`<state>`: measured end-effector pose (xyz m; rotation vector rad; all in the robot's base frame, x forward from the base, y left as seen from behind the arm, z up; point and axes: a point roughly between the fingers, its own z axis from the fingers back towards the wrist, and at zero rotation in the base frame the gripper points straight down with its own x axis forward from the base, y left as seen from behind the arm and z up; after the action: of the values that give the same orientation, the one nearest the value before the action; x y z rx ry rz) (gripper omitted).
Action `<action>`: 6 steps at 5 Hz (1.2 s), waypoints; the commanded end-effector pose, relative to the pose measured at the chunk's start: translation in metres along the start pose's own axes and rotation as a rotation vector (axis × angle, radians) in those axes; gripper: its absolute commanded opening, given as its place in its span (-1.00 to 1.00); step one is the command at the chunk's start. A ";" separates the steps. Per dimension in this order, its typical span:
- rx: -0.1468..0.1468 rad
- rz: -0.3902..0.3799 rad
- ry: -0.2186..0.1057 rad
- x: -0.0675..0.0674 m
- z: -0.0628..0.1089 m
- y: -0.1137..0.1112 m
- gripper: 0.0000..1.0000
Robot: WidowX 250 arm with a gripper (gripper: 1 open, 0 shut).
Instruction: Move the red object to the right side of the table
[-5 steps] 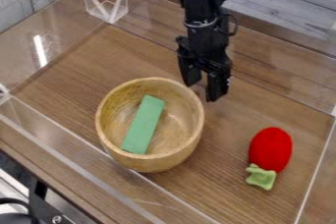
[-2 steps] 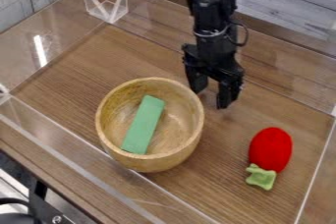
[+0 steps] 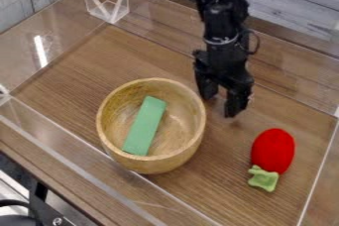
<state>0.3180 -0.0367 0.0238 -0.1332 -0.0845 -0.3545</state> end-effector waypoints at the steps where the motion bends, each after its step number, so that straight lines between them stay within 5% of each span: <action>1: 0.012 -0.080 -0.073 0.000 0.030 -0.012 1.00; 2: 0.003 -0.138 -0.071 -0.009 0.034 -0.020 1.00; 6: 0.022 0.014 -0.109 0.016 0.051 -0.047 1.00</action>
<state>0.3060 -0.0747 0.0561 -0.1308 -0.1127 -0.3259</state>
